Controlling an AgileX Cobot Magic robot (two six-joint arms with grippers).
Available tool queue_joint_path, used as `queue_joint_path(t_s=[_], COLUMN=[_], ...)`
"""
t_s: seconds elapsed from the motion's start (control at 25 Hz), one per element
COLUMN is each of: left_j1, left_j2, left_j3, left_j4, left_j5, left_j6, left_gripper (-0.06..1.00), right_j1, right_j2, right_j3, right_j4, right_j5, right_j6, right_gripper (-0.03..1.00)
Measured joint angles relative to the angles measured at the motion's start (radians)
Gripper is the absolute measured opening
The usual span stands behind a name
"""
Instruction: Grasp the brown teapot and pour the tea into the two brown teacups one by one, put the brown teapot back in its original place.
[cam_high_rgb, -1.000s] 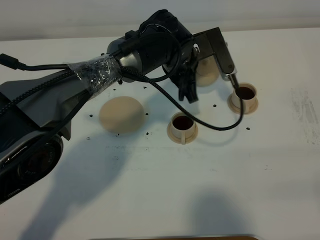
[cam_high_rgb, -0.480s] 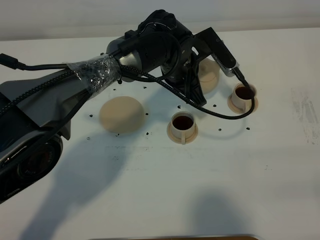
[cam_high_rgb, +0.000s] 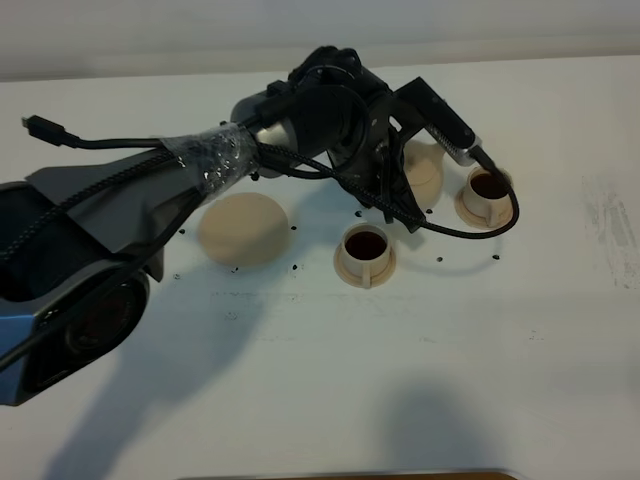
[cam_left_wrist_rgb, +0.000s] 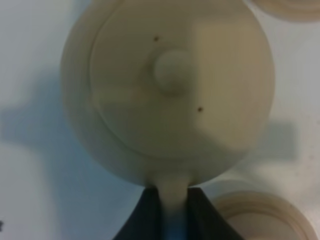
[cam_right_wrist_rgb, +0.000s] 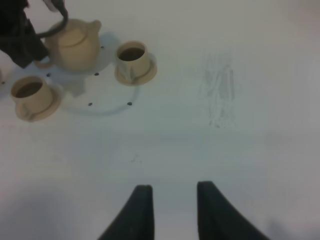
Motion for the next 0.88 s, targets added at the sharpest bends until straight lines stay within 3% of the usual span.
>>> queue_joint_path(t_s=[0.36, 0.56, 0.88], left_j1=[0.0, 0.004, 0.077], left_j2=[-0.022, -0.117, -0.169], left_j3=[0.0, 0.0, 0.03], left_j4=[0.019, 0.069, 0.051], left_j5=[0.01, 0.066, 0.233], left_j6=[-0.011, -0.072, -0.136], left_gripper=[0.09, 0.09, 0.09], right_j1=[0.0, 0.0, 0.0], right_j2=[0.0, 0.0, 0.0], right_j3=[0.0, 0.0, 0.0], right_j4=[0.0, 0.0, 0.0], right_j5=[0.0, 0.0, 0.0], right_j6=[0.0, 0.0, -0.001], right_gripper=[0.23, 0.23, 0.23])
